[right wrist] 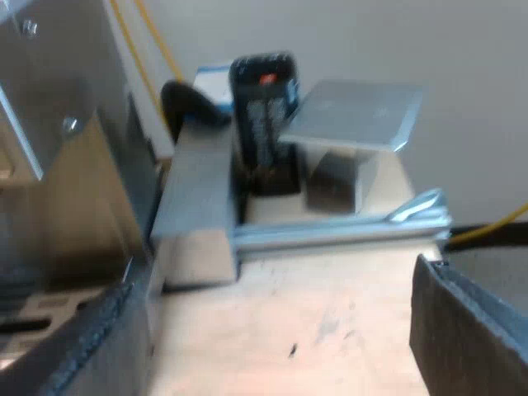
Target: Place mug into machine
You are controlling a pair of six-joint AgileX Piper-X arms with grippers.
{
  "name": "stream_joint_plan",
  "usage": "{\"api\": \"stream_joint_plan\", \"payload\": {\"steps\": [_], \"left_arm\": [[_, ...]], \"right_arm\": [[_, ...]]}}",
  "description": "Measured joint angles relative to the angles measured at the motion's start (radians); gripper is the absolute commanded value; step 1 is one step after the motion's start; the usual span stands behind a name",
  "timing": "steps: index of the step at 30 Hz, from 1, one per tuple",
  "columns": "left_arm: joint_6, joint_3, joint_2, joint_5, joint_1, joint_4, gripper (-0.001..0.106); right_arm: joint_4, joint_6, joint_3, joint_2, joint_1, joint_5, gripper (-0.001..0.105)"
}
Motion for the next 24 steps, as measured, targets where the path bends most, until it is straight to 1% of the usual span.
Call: {"api": "stream_joint_plan", "payload": {"steps": [3,4,5,6,7,9,14,24], "left_arm": [[-0.016,0.022,0.0,0.0,0.0,0.0,0.084],[-0.046,0.05,0.0,0.019,0.0,0.001,0.084],[-0.048,0.054,0.0,0.027,0.0,0.002,0.084],[-0.049,0.069,0.0,0.044,0.0,-0.002,0.084],[-0.049,0.083,0.0,0.053,0.0,-0.007,0.084],[-0.044,0.091,0.0,0.057,0.0,-0.006,0.084],[-0.044,0.091,0.0,0.06,0.0,-0.009,0.084],[-0.044,0.091,0.0,0.06,0.0,-0.014,0.084]], "right_arm": [[0.002,0.0,0.024,0.0,0.0,-0.008,0.067],[0.002,0.0,0.026,0.0,0.0,-0.008,0.067],[0.002,0.0,0.031,0.0,0.0,-0.008,0.067],[0.016,0.0,0.067,0.0,0.0,-0.02,0.067],[0.031,0.0,0.08,0.0,0.0,-0.021,0.067],[0.043,0.0,0.087,0.0,0.0,-0.021,0.067],[0.089,0.0,0.113,0.0,0.0,-0.021,0.067],[0.089,0.0,0.114,0.0,0.0,-0.021,0.067]]}}
